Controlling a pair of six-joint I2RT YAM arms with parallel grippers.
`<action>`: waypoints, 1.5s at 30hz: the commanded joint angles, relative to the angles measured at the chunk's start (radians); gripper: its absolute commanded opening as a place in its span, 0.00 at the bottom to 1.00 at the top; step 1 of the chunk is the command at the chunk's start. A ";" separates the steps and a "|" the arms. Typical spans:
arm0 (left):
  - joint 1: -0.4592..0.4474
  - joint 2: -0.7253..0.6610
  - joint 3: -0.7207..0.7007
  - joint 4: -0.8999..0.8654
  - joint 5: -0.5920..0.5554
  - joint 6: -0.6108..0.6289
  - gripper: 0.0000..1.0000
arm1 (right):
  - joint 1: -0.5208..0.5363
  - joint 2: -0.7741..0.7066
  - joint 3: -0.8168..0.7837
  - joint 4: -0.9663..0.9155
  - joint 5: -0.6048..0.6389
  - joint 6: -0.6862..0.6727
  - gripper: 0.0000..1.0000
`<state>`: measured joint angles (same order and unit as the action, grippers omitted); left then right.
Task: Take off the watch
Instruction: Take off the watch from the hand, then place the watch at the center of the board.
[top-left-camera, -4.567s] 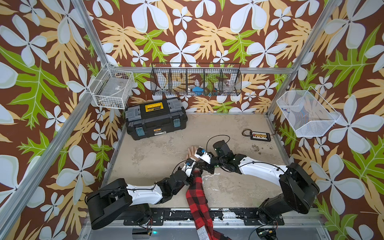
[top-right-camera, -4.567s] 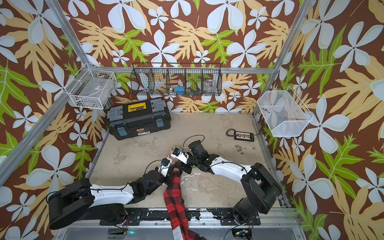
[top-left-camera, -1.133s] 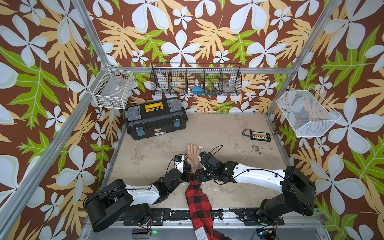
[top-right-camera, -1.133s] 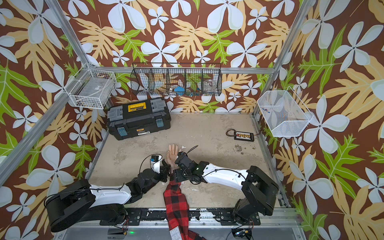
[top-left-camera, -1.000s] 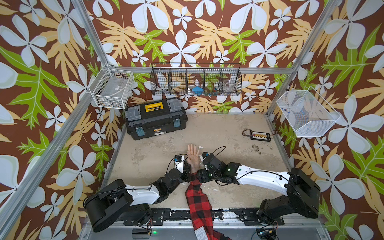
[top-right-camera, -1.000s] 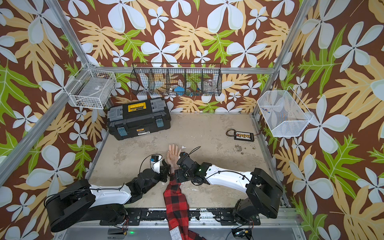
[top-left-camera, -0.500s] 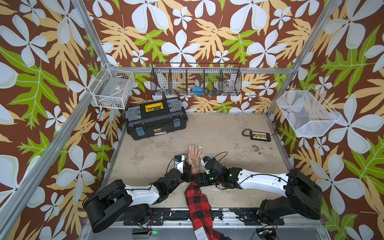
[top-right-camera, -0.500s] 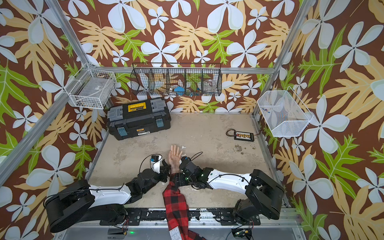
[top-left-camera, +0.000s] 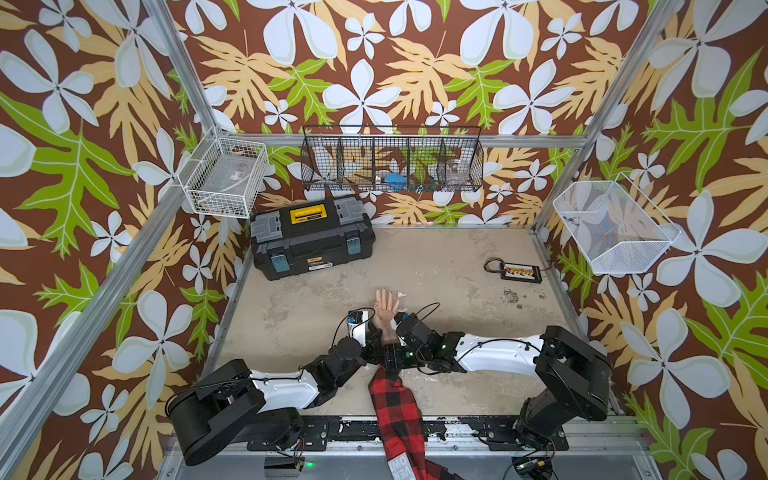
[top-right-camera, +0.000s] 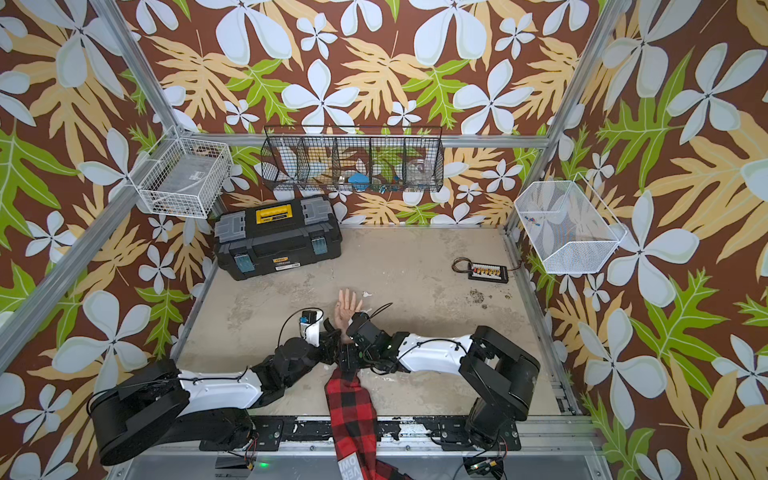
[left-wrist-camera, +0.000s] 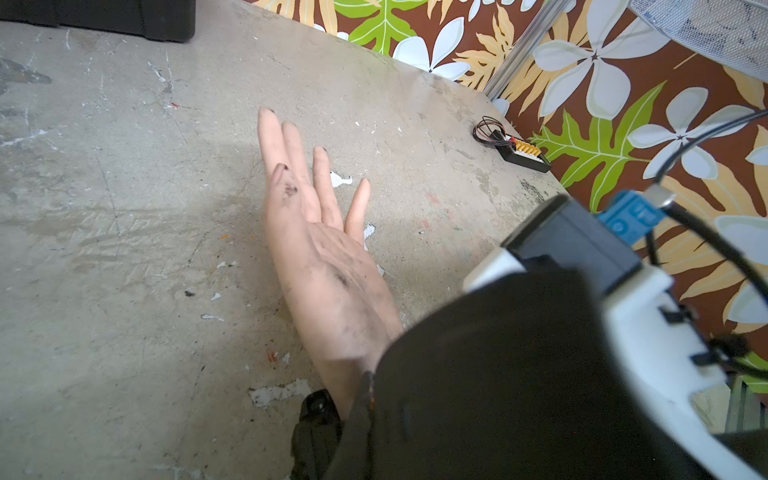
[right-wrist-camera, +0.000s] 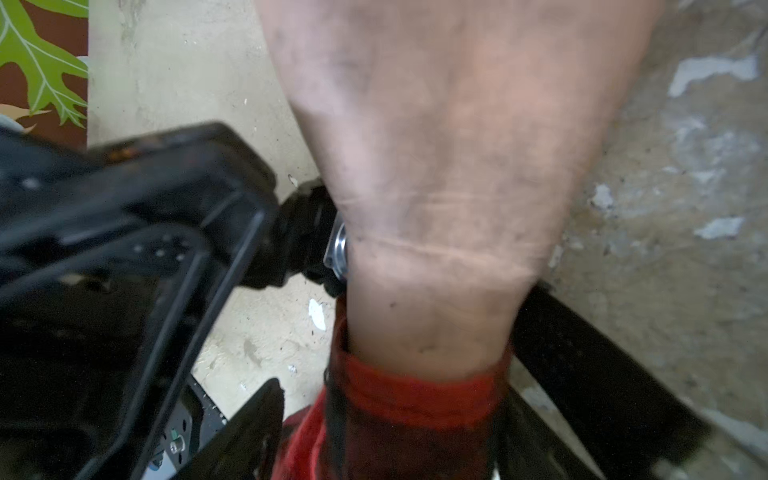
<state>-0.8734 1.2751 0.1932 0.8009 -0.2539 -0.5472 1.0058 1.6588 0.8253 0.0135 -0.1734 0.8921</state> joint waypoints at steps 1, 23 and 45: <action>-0.001 -0.002 -0.005 -0.010 0.019 0.000 0.02 | -0.001 0.028 0.018 0.022 0.046 -0.030 0.76; 0.133 -0.044 0.223 -0.603 0.077 0.110 0.00 | -0.044 -0.150 -0.073 -0.021 0.141 -0.046 0.35; 0.548 0.307 0.632 -1.223 0.439 0.277 0.03 | -0.090 -0.126 -0.092 -0.083 0.241 -0.139 0.34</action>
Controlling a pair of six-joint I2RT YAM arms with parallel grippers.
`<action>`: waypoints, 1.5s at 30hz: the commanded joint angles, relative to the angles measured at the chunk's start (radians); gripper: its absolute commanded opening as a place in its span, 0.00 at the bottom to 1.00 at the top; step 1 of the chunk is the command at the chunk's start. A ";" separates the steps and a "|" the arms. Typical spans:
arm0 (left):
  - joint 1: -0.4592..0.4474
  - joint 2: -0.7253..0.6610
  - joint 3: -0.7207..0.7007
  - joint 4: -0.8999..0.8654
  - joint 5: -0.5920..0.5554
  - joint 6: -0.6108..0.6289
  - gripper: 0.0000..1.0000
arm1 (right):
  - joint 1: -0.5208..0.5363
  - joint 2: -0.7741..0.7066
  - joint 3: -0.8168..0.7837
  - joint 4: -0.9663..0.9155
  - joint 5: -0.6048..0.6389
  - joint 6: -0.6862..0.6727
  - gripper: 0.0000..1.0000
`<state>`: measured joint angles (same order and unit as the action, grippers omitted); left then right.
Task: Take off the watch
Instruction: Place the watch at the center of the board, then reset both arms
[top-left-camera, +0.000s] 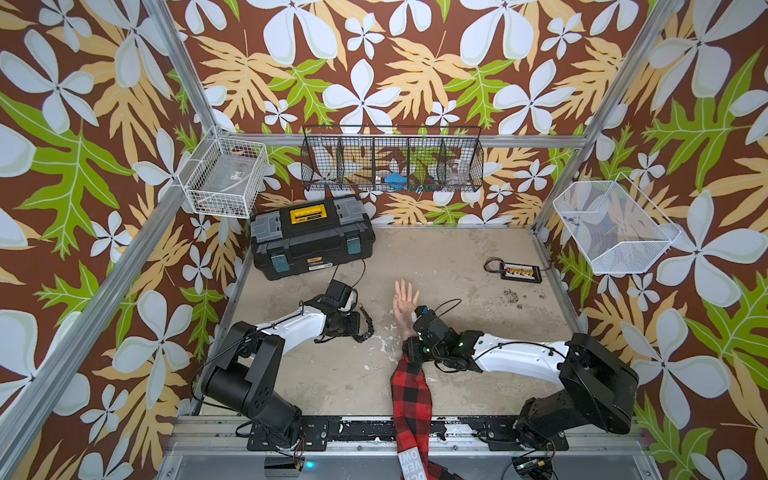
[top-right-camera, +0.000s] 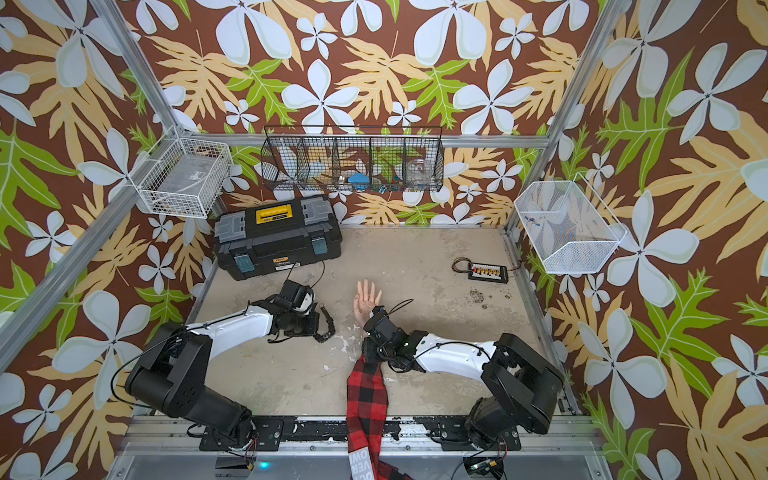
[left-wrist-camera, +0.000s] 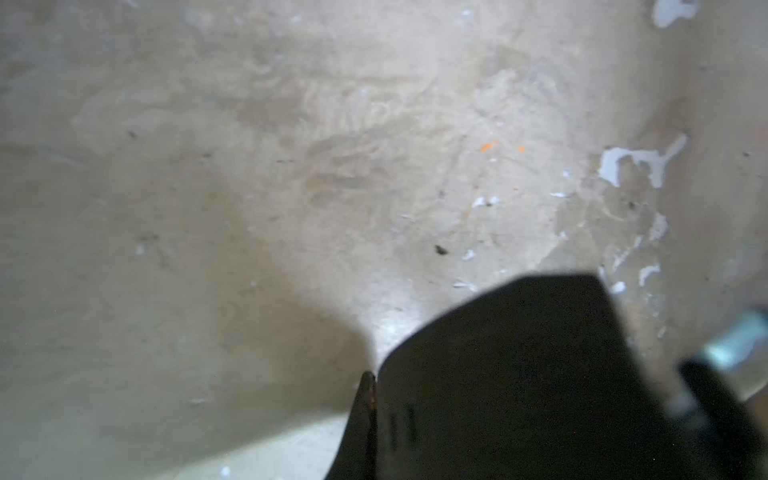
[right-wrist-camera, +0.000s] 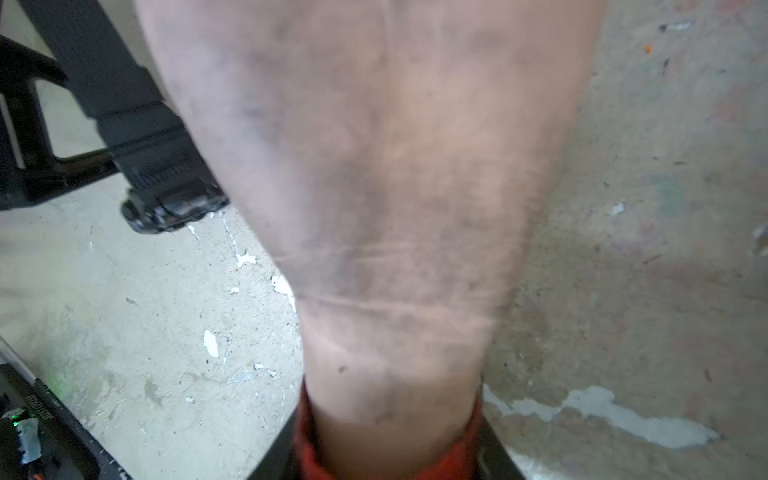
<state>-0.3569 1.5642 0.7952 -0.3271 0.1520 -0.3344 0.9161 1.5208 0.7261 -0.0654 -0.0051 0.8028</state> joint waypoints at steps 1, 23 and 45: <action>0.041 0.025 0.047 -0.109 0.027 0.075 0.07 | -0.001 0.019 0.009 -0.004 0.078 -0.049 0.35; 0.073 -0.084 0.200 -0.135 -0.150 0.063 0.54 | -0.017 -0.022 0.096 -0.104 0.109 -0.086 0.69; 0.072 -0.430 -0.308 0.812 -0.821 0.201 1.00 | -0.695 -0.211 -0.043 0.129 0.090 -0.453 0.94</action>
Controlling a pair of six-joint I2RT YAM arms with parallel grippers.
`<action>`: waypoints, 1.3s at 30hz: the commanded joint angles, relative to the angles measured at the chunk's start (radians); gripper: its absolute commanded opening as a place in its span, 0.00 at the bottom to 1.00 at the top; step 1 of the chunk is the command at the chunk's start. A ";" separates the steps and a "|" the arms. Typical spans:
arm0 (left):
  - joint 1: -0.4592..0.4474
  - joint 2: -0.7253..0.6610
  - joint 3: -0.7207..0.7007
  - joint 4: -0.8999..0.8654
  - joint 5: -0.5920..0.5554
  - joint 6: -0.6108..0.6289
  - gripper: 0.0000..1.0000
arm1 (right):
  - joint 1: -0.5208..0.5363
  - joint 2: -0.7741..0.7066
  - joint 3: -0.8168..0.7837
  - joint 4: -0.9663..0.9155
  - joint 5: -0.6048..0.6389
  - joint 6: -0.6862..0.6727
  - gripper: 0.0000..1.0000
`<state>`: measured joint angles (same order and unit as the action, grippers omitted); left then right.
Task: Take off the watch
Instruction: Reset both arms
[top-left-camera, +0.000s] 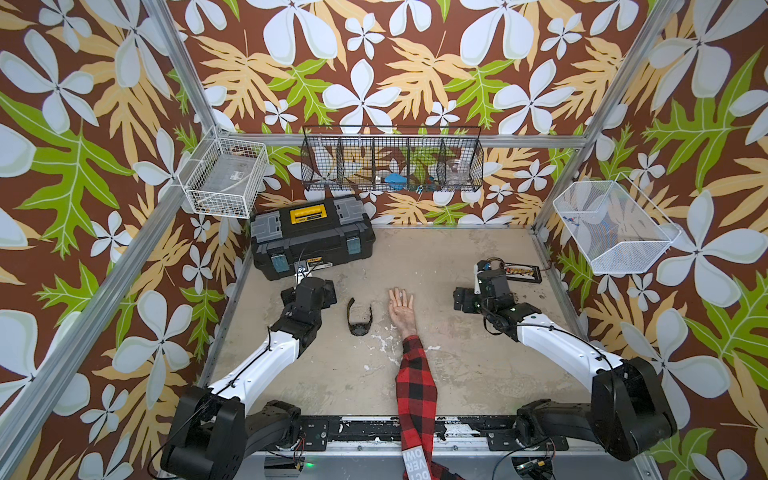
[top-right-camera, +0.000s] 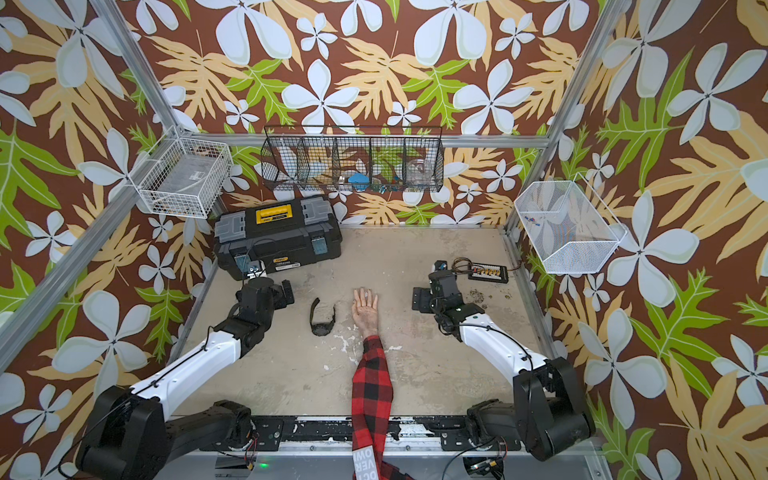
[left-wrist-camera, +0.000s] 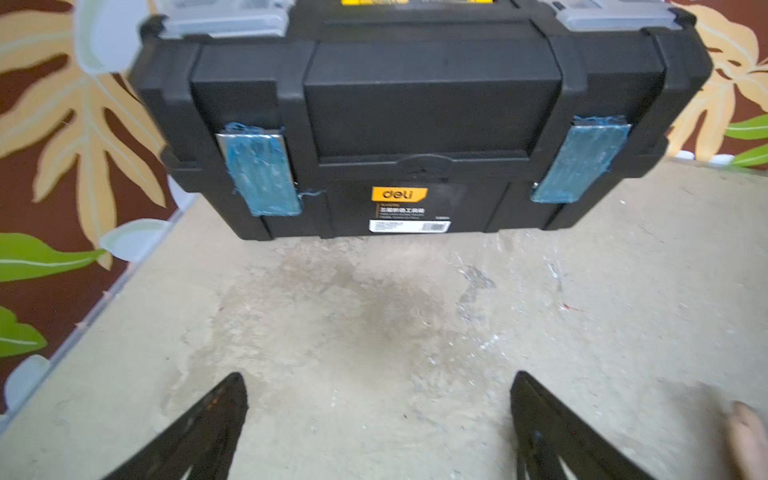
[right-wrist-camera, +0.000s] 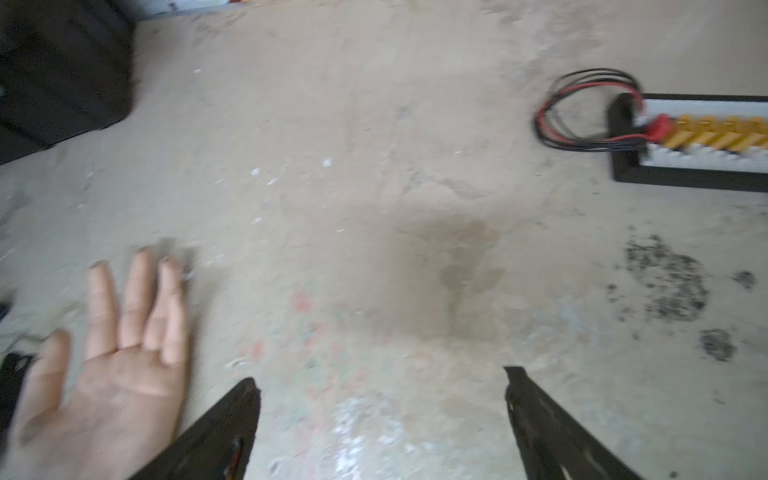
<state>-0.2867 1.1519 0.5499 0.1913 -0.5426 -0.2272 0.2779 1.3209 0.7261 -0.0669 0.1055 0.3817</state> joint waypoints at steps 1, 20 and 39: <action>0.002 -0.018 -0.099 0.365 -0.147 0.122 1.00 | -0.088 -0.015 -0.074 0.192 -0.019 -0.046 0.94; 0.184 0.252 -0.332 0.947 0.096 0.105 1.00 | -0.177 0.125 -0.430 1.101 0.197 -0.356 1.00; 0.198 0.292 -0.406 1.110 0.234 0.144 1.00 | -0.222 0.151 -0.514 1.262 0.009 -0.368 1.00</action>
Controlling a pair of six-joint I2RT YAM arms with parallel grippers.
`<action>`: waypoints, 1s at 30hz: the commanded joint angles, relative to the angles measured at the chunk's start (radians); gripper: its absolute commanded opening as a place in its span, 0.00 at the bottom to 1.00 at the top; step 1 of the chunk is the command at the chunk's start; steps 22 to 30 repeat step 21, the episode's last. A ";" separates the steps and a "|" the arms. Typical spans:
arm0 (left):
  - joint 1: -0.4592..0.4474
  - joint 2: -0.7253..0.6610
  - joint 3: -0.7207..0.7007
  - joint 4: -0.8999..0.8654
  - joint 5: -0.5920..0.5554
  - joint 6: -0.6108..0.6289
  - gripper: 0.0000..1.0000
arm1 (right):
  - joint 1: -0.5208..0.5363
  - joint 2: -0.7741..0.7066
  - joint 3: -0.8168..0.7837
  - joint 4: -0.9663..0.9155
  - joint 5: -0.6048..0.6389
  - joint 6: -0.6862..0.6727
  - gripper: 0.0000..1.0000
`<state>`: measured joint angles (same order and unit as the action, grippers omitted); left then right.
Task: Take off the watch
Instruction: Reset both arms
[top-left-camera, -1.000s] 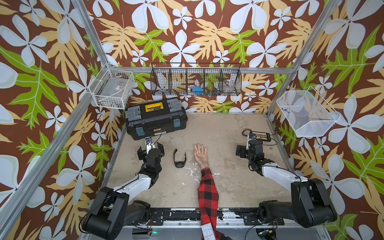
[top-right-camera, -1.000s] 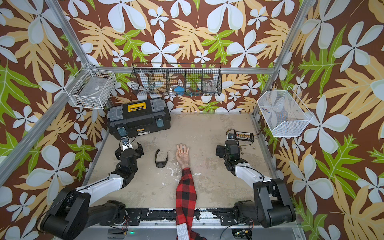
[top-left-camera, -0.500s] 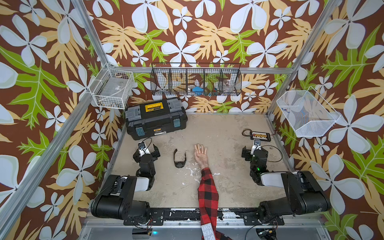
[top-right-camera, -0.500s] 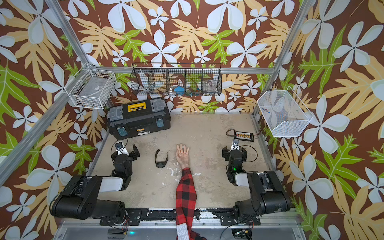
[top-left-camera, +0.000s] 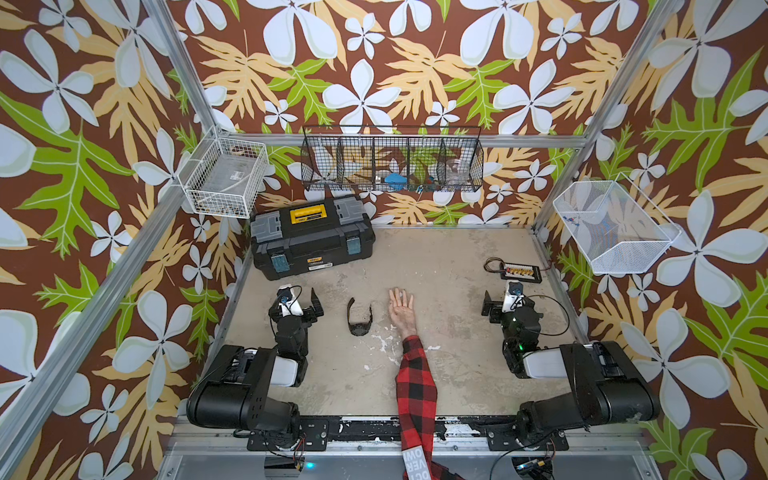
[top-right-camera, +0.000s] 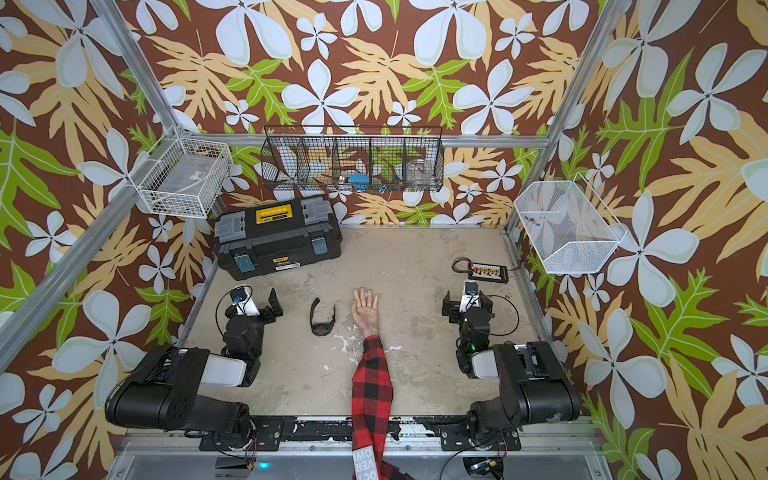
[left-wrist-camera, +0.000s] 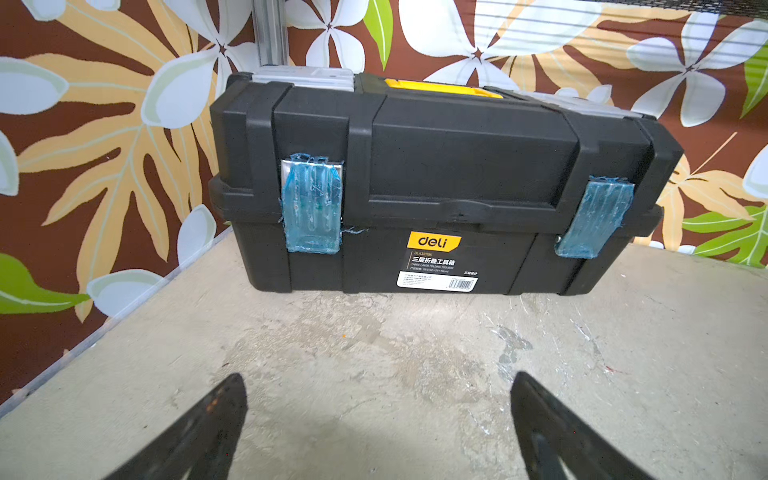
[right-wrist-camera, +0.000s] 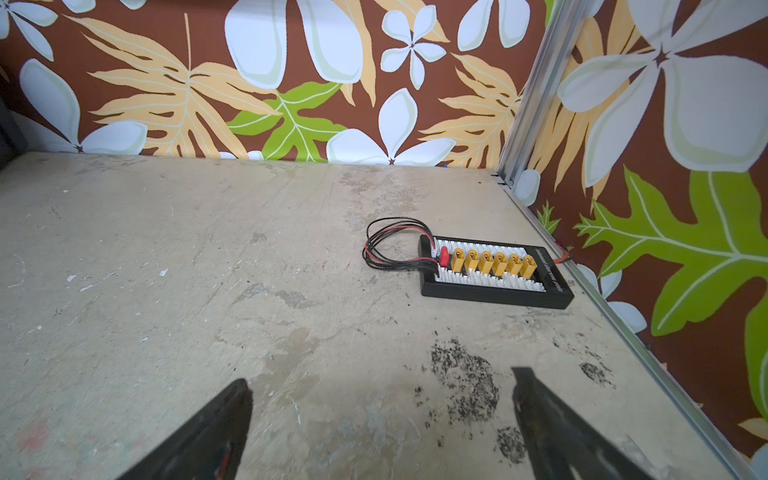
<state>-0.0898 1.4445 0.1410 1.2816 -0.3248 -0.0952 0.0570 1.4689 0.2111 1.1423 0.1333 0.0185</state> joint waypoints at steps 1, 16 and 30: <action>0.001 0.001 0.003 0.019 0.017 0.011 1.00 | -0.001 0.007 -0.006 0.063 -0.010 0.001 1.00; 0.004 0.010 0.018 -0.001 0.067 0.031 1.00 | 0.014 0.010 -0.035 0.121 0.013 -0.015 1.00; 0.004 0.002 0.012 0.002 0.068 0.031 1.00 | 0.012 0.010 -0.029 0.112 0.012 -0.012 1.00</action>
